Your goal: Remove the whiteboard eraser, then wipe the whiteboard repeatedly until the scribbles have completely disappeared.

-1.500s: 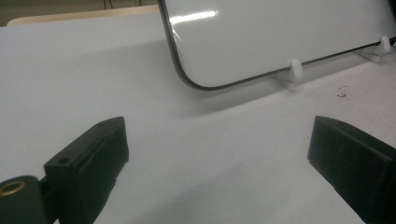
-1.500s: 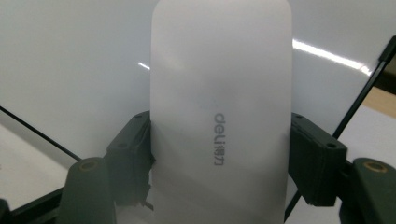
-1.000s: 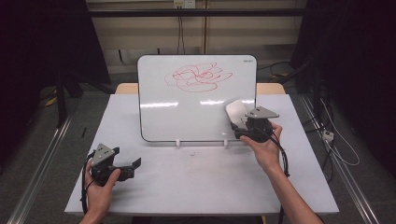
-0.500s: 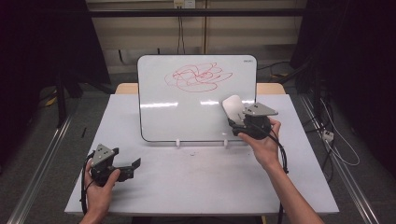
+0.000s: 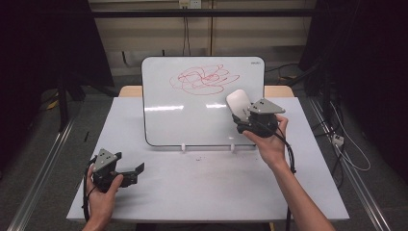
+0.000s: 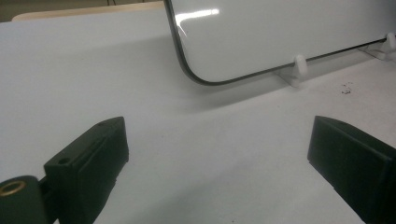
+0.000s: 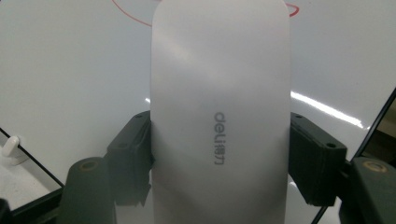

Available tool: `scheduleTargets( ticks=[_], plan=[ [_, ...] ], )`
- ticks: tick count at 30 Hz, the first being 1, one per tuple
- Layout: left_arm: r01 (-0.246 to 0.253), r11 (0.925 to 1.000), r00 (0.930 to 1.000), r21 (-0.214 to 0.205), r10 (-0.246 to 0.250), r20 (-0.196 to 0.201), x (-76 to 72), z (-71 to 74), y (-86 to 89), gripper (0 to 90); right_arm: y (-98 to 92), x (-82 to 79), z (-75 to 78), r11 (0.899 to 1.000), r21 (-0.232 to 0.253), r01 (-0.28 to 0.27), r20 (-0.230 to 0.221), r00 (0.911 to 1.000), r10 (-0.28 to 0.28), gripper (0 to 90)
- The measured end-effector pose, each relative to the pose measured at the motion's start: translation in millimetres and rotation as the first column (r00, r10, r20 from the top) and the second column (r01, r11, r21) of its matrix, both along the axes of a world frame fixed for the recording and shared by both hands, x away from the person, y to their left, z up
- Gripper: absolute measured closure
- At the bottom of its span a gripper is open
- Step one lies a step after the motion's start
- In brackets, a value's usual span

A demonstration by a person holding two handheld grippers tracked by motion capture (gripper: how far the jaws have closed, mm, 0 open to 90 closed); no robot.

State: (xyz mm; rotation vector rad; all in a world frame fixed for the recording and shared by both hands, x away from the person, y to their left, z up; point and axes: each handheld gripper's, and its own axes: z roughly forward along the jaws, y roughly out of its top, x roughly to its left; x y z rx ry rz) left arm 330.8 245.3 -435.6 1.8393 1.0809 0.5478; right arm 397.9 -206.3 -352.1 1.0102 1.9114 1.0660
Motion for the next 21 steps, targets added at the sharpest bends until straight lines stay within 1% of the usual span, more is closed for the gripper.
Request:
scheduleTargets(
  ticks=[8,14,17,18,21],
  plan=[
    [-0.008,0.9999,0.9999,-0.011,0.008,-0.011,0.8,-2.4,1.8,5.0,-3.7,9.0,12.0,1.000,-0.001,0.020,0.026,0.9995,-0.020,31.5],
    [-0.002,0.9999,0.9999,-0.015,0.002,-0.014,0.6,-3.1,1.2,5.0,-5.5,17.5,22.4,0.999,0.005,0.036,0.041,0.9985,-0.036,31.5],
    [0.001,0.9999,0.9999,-0.017,-0.001,-0.013,0.7,-3.2,1.2,5.0,-5.3,20.5,25.6,0.999,-0.001,0.043,0.045,0.9980,-0.043,31.5],
    [0.001,0.9999,0.9999,-0.016,-0.001,-0.016,1.2,-3.2,0.9,5.0,-5.1,23.8,29.2,0.999,-0.009,0.051,0.050,0.9974,-0.051,31.5],
    [0.002,0.9999,0.9998,-0.012,-0.002,-0.020,1.9,-3.5,0.4,5.1,-5.5,27.4,33.4,0.998,-0.008,0.058,0.057,0.9967,-0.058,31.5]
  ],
)
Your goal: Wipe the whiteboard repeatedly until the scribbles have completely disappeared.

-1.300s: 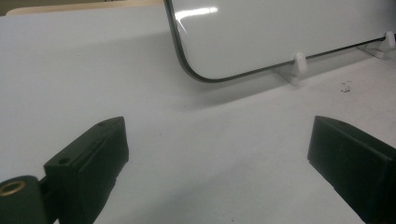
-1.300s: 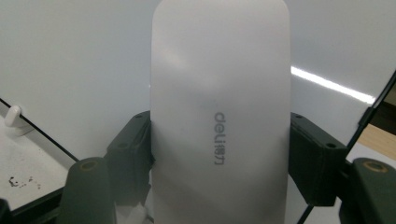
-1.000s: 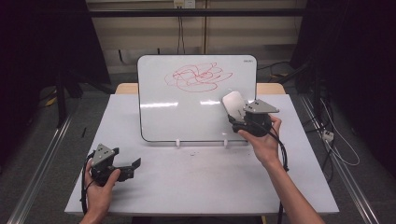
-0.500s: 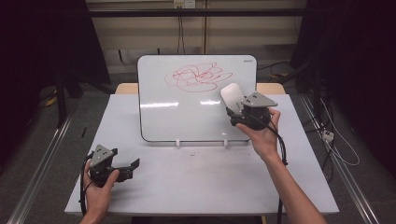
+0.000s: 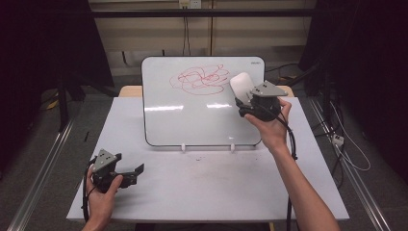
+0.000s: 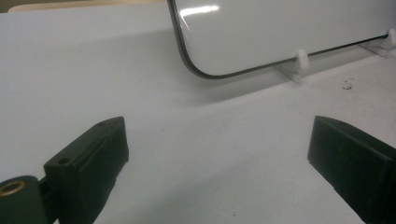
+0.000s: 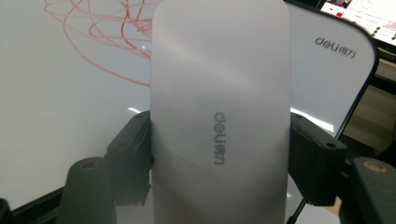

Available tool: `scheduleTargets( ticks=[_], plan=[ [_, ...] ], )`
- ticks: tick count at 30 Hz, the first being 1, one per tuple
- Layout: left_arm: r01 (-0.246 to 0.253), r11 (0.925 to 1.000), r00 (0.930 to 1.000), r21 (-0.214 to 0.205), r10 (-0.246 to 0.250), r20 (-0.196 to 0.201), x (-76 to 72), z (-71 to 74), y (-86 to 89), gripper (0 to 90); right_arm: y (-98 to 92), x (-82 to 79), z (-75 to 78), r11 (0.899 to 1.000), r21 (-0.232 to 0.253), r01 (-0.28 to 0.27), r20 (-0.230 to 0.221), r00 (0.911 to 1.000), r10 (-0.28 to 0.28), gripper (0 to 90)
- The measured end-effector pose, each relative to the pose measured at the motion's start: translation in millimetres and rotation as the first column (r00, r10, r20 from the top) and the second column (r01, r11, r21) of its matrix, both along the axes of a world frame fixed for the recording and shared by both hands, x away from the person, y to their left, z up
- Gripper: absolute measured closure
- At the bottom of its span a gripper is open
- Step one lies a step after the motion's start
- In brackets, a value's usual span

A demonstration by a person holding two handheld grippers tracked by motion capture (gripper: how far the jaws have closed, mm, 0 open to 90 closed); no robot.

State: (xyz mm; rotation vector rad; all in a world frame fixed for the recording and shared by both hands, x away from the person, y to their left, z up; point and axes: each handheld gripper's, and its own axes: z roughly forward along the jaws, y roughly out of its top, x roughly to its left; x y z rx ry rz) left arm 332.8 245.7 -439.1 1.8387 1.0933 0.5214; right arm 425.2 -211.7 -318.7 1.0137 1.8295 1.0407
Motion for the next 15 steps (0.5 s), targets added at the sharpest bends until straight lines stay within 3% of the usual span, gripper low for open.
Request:
scheduleTargets(
  ticks=[6,15],
  plan=[
    [-0.001,1.0000,1.0000,0.003,0.001,-0.004,0.3,-0.6,-0.4,5.0,-0.8,13.4,10.9,1.000,-0.015,0.027,0.020,0.9995,-0.026,31.5],
    [0.001,1.0000,1.0000,0.006,-0.001,0.001,-0.5,0.4,-0.4,5.1,-3.8,28.1,13.2,0.997,-0.033,0.065,0.015,0.9978,-0.064,31.5]
  ],
)
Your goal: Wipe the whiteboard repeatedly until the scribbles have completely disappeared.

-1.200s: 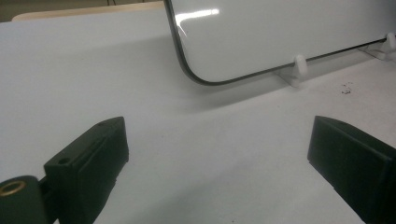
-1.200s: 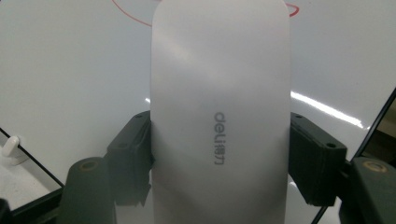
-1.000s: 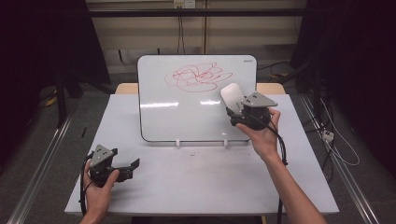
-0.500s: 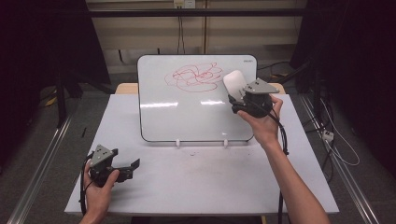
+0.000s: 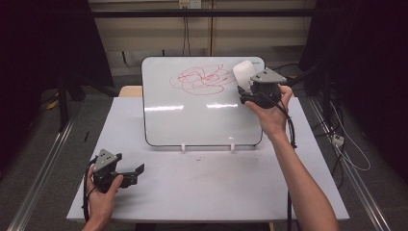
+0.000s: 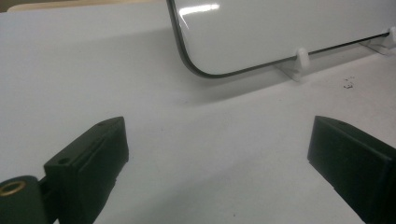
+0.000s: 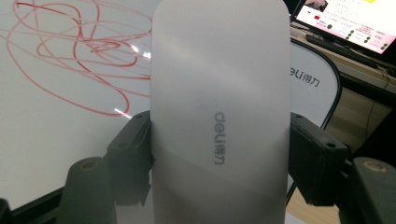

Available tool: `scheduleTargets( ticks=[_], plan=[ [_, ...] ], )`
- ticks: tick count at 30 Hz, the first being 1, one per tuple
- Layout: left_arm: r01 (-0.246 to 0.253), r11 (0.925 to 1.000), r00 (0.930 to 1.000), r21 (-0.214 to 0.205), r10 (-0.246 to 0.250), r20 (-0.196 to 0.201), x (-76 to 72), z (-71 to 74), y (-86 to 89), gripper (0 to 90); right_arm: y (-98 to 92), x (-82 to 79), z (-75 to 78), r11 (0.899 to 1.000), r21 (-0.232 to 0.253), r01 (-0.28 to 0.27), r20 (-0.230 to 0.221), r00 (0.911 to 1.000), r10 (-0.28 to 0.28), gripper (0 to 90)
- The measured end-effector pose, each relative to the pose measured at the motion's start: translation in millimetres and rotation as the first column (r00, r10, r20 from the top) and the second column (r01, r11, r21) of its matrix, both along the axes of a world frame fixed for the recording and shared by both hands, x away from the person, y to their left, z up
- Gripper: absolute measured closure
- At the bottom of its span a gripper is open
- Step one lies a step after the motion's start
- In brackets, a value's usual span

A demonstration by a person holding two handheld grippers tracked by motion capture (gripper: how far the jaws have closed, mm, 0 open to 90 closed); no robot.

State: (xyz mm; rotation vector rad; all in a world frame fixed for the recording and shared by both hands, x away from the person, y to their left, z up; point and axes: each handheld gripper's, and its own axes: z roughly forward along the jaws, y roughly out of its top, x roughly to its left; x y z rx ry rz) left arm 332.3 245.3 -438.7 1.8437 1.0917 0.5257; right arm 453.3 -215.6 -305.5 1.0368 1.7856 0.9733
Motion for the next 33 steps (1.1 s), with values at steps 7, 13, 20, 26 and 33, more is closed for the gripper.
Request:
scheduleTargets(
  ticks=[7,13,20,26,33],
  plan=[
    [0.003,1.0000,1.0000,0.001,-0.003,0.002,-0.8,0.9,0.2,5.0,1.0,12.7,3.3,1.000,-0.014,0.023,-0.003,0.9997,-0.024,31.5],
    [0.000,1.0000,1.0000,-0.004,0.000,0.002,-0.8,0.4,1.2,5.1,6.8,22.3,6.8,0.999,-0.041,0.026,-0.003,0.9997,-0.026,31.5],
    [0.002,1.0000,1.0000,0.000,-0.002,0.004,-1.0,0.4,1.5,5.1,12.8,29.6,9.7,0.998,-0.059,0.024,-0.009,0.9997,-0.025,31.5],
    [-0.002,1.0000,1.0000,-0.004,0.002,0.003,-1.1,0.3,1.8,5.0,19.7,39.6,7.7,0.996,-0.088,0.030,-0.030,0.9990,-0.033,31.5],
    [0.001,1.0000,1.0000,-0.004,-0.001,0.002,-0.8,0.1,1.7,5.0,21.4,42.4,6.7,0.995,-0.091,0.040,-0.036,0.9984,-0.043,31.5]
  ],
)
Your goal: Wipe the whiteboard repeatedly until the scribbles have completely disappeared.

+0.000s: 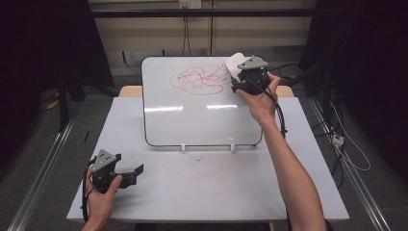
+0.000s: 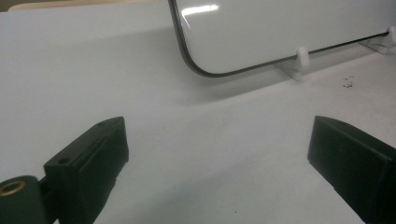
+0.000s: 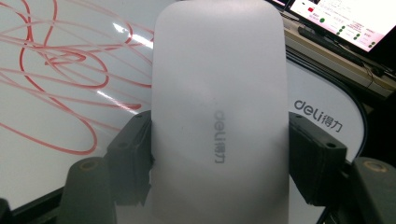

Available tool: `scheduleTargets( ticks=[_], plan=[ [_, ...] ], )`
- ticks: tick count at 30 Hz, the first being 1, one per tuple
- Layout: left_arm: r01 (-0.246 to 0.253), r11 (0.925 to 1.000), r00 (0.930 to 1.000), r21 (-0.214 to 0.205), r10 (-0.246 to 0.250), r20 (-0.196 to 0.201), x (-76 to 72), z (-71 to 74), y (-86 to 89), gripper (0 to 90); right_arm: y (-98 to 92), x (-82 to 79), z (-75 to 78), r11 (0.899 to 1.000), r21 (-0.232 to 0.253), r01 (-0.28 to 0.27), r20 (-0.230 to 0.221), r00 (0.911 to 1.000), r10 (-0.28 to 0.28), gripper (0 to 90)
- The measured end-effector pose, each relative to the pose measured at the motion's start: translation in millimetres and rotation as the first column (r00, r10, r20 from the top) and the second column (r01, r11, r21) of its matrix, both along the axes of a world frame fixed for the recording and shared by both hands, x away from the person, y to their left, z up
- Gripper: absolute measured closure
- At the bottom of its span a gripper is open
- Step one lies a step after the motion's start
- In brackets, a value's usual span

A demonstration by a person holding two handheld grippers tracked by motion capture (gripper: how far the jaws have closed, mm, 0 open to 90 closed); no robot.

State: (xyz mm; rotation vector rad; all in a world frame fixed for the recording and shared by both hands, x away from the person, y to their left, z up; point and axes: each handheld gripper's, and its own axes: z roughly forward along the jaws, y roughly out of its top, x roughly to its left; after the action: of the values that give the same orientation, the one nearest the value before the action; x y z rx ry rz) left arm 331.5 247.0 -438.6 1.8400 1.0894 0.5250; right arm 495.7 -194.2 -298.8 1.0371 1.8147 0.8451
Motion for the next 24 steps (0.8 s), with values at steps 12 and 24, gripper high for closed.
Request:
scheduleTargets(
  ticks=[12,24],
  plan=[
    [0.004,1.0000,1.0000,0.006,-0.004,-0.003,0.3,0.2,-2.0,5.0,5.6,-0.1,-1.9,1.000,-0.008,0.017,0.005,0.9998,-0.017,31.4],
    [0.006,1.0000,1.0000,0.007,-0.006,0.000,0.2,0.3,-2.0,5.0,21.1,-0.6,-6.2,1.000,-0.022,-0.001,0.006,1.0000,0.001,31.4]
  ],
)
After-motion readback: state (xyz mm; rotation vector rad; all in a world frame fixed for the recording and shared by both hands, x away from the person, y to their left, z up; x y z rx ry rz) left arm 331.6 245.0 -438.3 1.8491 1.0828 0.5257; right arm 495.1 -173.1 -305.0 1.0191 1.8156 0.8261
